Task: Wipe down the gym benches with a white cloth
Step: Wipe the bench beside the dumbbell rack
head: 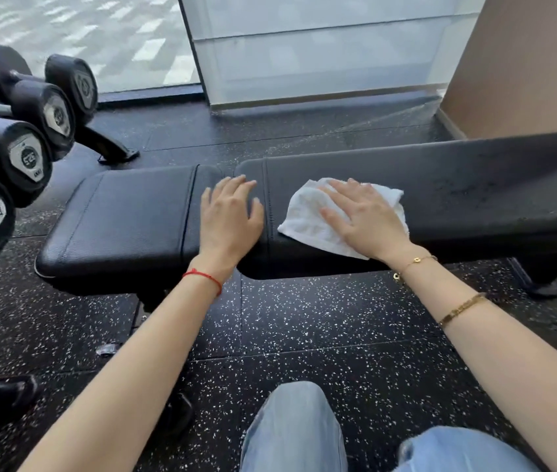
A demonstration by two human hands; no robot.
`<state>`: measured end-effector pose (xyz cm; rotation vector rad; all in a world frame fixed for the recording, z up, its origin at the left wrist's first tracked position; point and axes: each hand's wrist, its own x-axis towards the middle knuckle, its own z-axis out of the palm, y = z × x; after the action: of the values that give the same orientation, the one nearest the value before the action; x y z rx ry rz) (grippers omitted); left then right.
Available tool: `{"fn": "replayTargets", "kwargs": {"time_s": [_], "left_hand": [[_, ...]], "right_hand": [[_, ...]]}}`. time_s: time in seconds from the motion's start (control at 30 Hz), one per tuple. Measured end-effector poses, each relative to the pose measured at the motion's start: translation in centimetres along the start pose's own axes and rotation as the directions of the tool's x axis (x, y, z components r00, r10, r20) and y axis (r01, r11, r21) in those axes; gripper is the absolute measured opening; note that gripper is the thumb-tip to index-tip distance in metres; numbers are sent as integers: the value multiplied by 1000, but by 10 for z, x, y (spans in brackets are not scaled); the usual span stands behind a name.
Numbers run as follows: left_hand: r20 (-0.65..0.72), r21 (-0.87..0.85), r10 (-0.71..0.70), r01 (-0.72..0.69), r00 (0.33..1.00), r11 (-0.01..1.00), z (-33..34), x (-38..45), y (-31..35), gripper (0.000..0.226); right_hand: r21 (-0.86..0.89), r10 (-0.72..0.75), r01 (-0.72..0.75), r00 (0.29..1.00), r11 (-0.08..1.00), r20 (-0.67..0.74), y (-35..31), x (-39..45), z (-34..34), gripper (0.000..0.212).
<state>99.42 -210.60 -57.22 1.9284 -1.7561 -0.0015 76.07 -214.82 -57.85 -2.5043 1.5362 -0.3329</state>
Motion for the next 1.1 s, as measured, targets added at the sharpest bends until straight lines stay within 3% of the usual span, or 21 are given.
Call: {"fn": "replayTargets", "kwargs": {"time_s": [0.2, 0.33, 0.47, 0.57, 0.63, 0.73, 0.83, 0.93, 1.0, 1.1], "left_hand": [[41, 63, -85, 82, 996, 995, 40, 5, 46, 45], [7, 66, -184, 183, 983, 981, 52, 9, 62, 46], [-4, 99, -217, 217, 976, 971, 55, 8, 69, 46], [-6, 115, -216, 215, 976, 970, 52, 5, 70, 45], [-12, 118, -208, 208, 978, 971, 50, 6, 71, 45], [-28, 124, -202, 204, 979, 971, 52, 6, 70, 44], [-50, 102, -199, 203, 979, 974, 55, 6, 68, 43], [-81, 84, -185, 192, 979, 978, 59, 6, 64, 43], [-86, 77, -178, 184, 980, 980, 61, 7, 61, 43], [-87, 86, -165, 173, 982, 981, 62, 8, 58, 43]], "right_hand": [[-5, 93, -93, 995, 996, -27, 75, 2, -19, 51], [-24, 160, -160, 987, 987, 23, 119, 59, -35, 54], [-85, 7, 4, 991, 996, 133, 85, 114, -24, 57], [-43, -219, 231, 957, 972, 192, 58, 91, -16, 56], [14, -298, 302, 931, 953, 208, 69, 59, -23, 56], [39, -274, 272, 947, 962, 165, 120, 32, -36, 54], [-20, -105, 107, 991, 994, 89, 172, 47, -45, 52], [-3, 17, -17, 999, 1000, 42, 170, 85, -46, 54], [-16, -30, 31, 997, 999, 70, 143, 92, -39, 56], [10, -234, 234, 966, 972, 109, 109, 54, -27, 57]]}}
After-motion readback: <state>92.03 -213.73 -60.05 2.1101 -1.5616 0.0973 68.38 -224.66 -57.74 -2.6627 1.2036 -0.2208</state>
